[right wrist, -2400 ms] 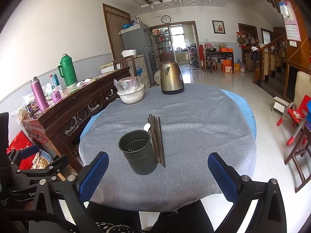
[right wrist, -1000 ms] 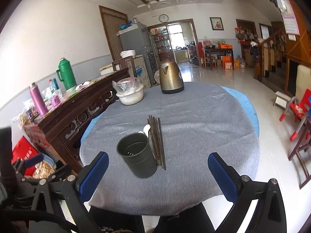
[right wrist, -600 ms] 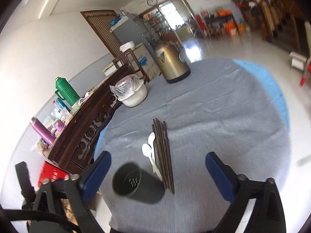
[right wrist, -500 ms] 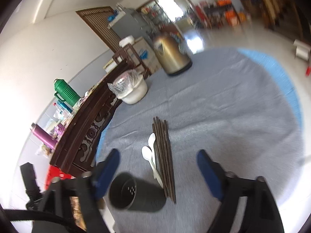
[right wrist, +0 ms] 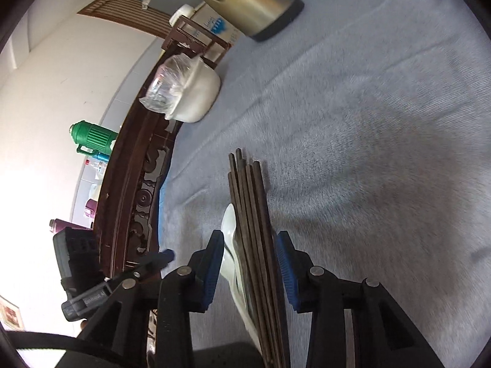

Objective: Organize utensils

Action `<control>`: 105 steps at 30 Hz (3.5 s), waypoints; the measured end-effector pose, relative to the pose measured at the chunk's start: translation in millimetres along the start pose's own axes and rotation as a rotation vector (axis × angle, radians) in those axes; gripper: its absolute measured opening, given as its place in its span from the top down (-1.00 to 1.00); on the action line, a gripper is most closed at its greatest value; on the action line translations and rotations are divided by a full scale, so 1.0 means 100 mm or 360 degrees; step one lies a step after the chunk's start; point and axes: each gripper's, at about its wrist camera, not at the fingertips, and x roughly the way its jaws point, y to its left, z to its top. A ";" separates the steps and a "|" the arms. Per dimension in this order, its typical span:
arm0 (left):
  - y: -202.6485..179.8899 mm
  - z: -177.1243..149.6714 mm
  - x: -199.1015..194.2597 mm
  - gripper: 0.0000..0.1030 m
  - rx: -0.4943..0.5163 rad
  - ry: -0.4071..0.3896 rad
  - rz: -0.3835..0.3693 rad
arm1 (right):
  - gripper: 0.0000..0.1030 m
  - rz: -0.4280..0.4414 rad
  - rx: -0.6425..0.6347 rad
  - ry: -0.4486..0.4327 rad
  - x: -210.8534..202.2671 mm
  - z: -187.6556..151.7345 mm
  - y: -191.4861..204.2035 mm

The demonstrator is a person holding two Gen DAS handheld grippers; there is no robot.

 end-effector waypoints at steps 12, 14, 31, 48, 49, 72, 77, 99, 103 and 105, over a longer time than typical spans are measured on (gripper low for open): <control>0.01 -0.01 0.42 0.13 -0.0055 0.0122 -0.0112 | 0.65 -0.0030 0.0089 0.0109 0.36 0.10 -0.12; 0.00 0.01 0.45 0.46 -0.0061 0.0133 -0.0160 | 0.80 -0.0042 0.0083 0.0096 0.39 0.09 -0.13; -0.02 0.08 0.06 0.96 -0.0032 -0.0117 -0.0126 | 0.85 -0.0004 -0.0139 -0.0296 -0.23 0.02 0.21; -0.07 0.03 0.54 0.88 -0.0089 0.0104 -0.0147 | 0.86 -0.0105 -0.0152 -0.0437 -0.44 -0.10 0.12; -0.07 0.03 0.56 0.89 -0.0079 0.0097 -0.0138 | 0.85 -0.0121 -0.0133 -0.0424 -0.45 -0.11 0.08; -0.02 0.06 -0.33 0.93 0.0025 -0.0313 -0.0061 | 0.85 -0.0498 -0.0167 -0.0175 -0.03 -0.04 0.08; -0.13 -0.04 -0.73 0.93 0.0057 -0.0513 0.0001 | 0.85 -0.0397 -0.0293 -0.0409 -0.41 -0.15 0.28; -0.99 -0.84 -1.74 0.93 0.0345 -0.1070 0.0184 | 0.85 -0.0094 -0.0767 -0.1437 -1.77 -1.28 1.57; -1.02 -0.99 -1.66 0.93 0.0397 -0.1126 0.0254 | 0.85 -0.0088 -0.0818 -0.1469 -1.64 -1.42 1.65; -1.05 -1.06 -1.64 0.92 0.0434 -0.1176 0.0312 | 0.85 -0.0118 -0.0852 -0.1478 -1.55 -1.46 1.68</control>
